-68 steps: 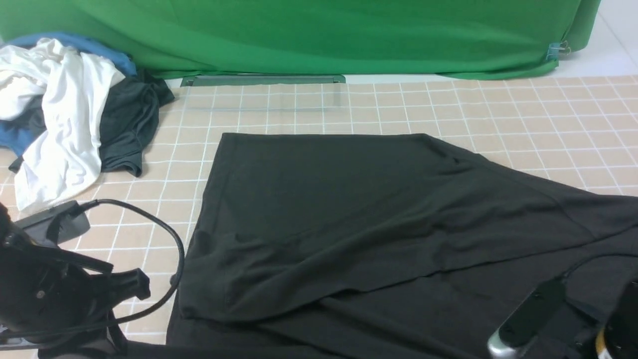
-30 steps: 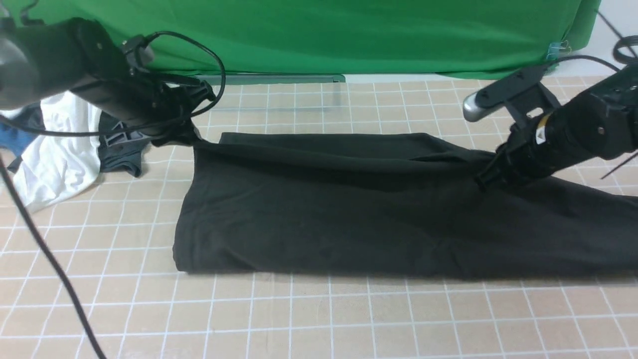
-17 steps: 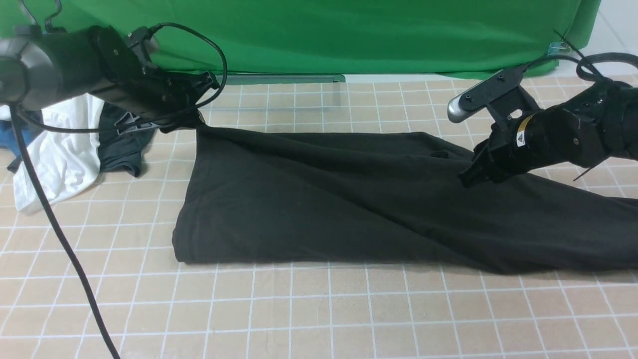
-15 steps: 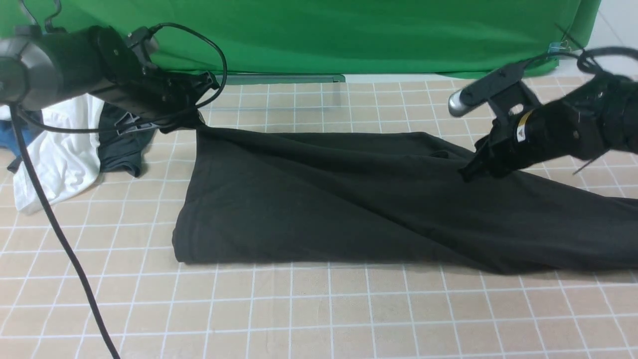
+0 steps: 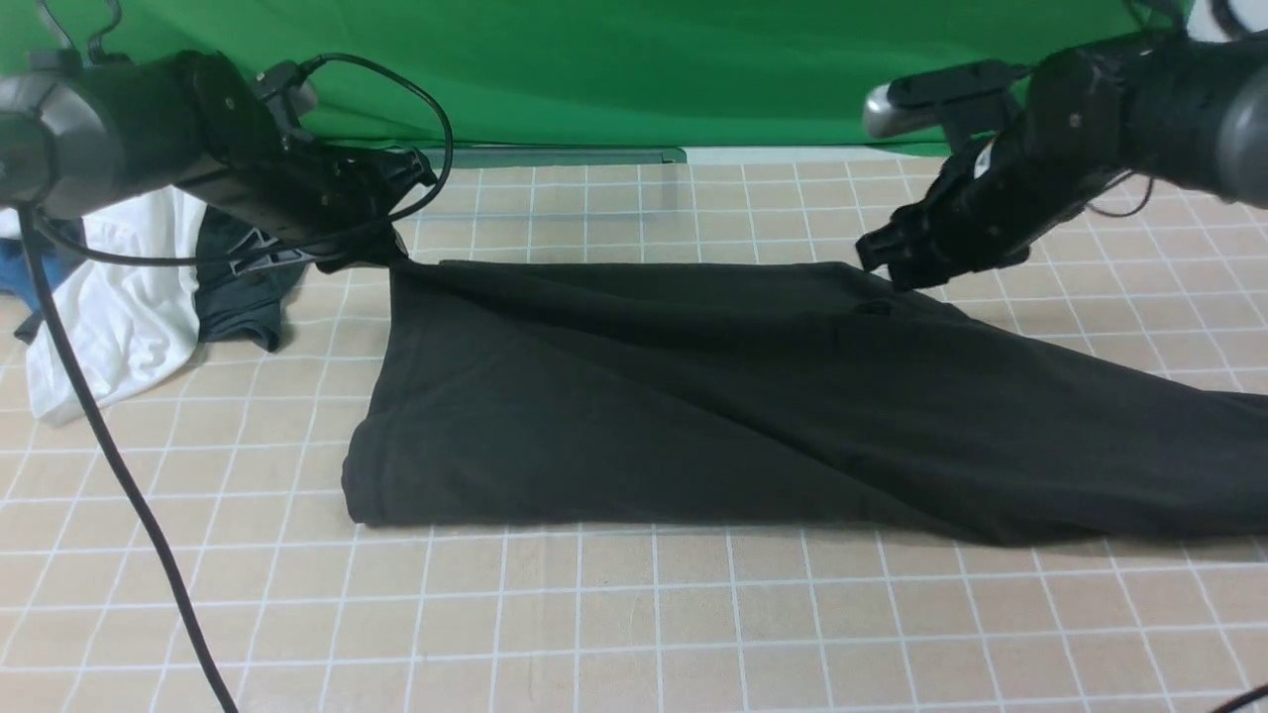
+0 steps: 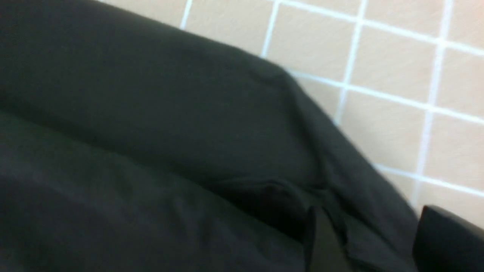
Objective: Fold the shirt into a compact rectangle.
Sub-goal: 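Fold the black garment in half by bringing its near edge over to the far edge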
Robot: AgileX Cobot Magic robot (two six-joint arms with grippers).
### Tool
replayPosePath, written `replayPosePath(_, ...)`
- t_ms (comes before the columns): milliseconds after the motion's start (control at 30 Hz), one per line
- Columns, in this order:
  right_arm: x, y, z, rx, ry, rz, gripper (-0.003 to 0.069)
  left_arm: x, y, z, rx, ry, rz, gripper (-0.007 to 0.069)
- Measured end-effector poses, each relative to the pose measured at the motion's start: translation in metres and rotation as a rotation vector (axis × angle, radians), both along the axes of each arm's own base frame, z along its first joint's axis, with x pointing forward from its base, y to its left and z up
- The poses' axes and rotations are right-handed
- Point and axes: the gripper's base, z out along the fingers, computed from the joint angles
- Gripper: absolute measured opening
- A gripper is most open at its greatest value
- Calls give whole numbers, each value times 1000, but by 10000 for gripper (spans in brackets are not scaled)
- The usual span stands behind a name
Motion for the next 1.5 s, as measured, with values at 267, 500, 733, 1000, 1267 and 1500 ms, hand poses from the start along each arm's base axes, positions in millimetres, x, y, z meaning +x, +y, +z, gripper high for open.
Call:
replayPosePath(267, 5, 2, -21, -4, 71, -8, 351, 0, 0, 0, 4, 6, -4, 17)
replayPosePath(500, 9, 4, -33, 3, 76, -14, 351, -1, 0, 0, 6, 6, -5, 17)
replayPosePath(733, 11, 5, -42, 11, 82, -20, 151, -1, 0, 0, 7, 6, -6, 17)
replayPosePath(1000, 13, 4, -26, 13, 43, -17, 50, -1, 0, 0, 7, 6, -6, 17)
replayPosePath(1267, 22, 2, -2, 34, -35, -23, 49, 6, 0, 10, 7, -51, 1, 17)
replayPosePath(1500, 26, 3, 0, 45, -78, -23, 50, 14, 2, 11, 8, -120, 23, 17)
